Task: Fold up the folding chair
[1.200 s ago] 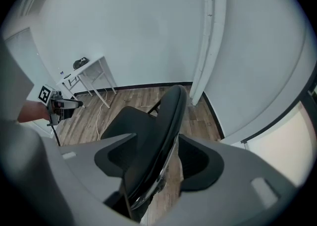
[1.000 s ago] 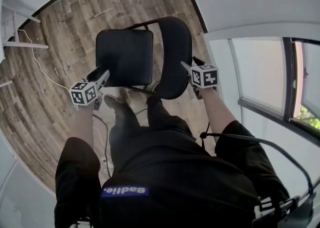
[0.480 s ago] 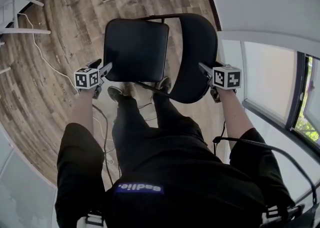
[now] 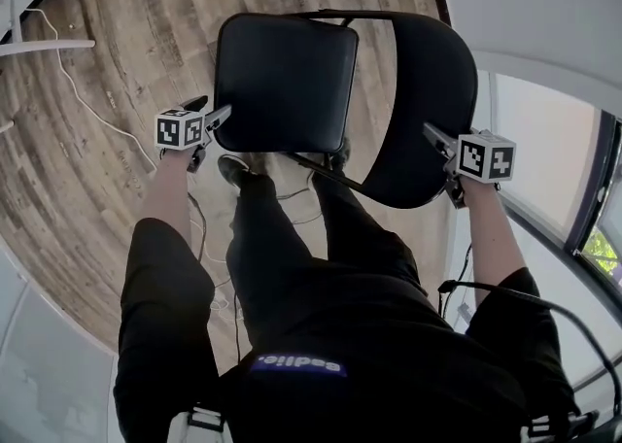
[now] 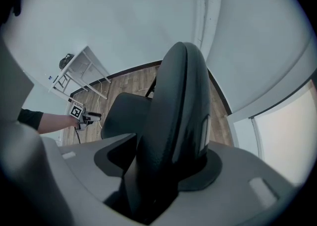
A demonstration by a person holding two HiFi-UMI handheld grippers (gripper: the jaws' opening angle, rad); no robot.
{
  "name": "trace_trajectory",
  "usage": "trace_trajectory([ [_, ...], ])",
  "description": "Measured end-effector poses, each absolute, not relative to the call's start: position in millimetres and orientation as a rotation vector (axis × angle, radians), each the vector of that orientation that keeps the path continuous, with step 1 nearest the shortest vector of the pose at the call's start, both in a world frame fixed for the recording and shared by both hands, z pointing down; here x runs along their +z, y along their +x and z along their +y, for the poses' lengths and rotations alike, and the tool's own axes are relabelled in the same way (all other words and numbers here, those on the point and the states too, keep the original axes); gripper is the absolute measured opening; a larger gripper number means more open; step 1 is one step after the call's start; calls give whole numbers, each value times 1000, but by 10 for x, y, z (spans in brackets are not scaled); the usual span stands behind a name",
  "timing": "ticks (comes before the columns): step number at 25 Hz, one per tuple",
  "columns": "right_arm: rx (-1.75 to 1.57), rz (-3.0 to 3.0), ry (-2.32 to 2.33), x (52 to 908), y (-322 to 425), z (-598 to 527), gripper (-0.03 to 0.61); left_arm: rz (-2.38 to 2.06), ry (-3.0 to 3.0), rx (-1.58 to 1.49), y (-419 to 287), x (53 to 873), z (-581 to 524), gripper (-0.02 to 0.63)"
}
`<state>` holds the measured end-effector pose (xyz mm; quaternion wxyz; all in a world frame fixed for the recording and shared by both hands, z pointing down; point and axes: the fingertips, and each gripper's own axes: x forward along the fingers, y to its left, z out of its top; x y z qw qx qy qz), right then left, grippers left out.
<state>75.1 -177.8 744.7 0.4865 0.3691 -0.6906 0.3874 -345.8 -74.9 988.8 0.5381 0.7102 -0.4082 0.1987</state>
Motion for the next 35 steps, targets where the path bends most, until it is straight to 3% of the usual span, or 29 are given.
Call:
trace_trajectory([
  [14, 1021, -1688, 906, 7526, 690, -1853, 230, -735, 1584, 234, -3401, 10688, -894, 347],
  [24, 1031, -1712, 919, 7570, 736, -1886, 176, -552, 1588, 160, -3054, 10950, -997, 346],
  [35, 1067, -1745, 905, 7545, 719, -1900, 109, -652, 1542, 164, -3027, 10933, -929, 347],
])
